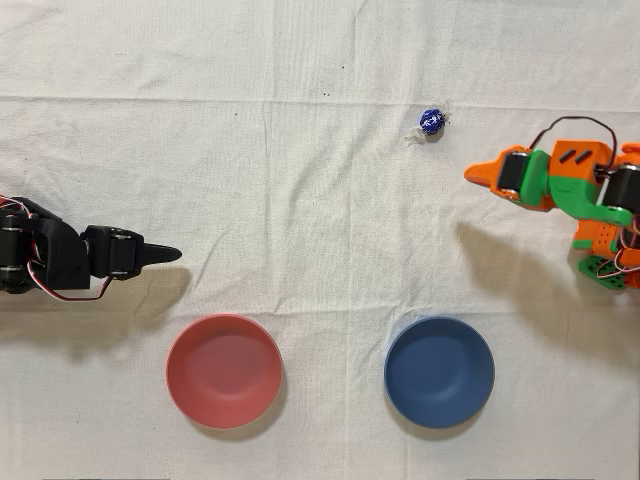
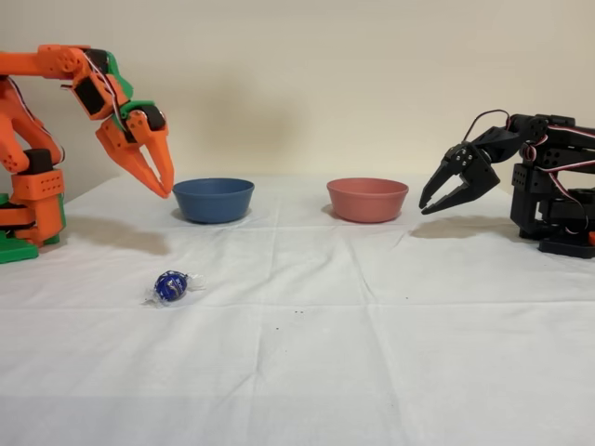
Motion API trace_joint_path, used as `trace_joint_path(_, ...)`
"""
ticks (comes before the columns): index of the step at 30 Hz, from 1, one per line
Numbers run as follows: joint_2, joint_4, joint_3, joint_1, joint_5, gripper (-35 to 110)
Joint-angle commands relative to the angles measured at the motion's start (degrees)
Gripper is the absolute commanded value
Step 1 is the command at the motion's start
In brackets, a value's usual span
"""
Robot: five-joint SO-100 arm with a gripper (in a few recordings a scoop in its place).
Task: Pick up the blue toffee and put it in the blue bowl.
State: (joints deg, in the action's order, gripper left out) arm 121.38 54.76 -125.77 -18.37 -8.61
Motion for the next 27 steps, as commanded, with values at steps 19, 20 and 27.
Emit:
trace_joint_path(19, -11.07, -4.13, 9.23, -12.13, -4.57, 0)
trace_joint_path(20, -12.04, -4.75, 9.67, -12.66, -5.01, 0)
trace_joint_path(27, -18.81, -7.03, 13.10, -15.73, -2.90, 6)
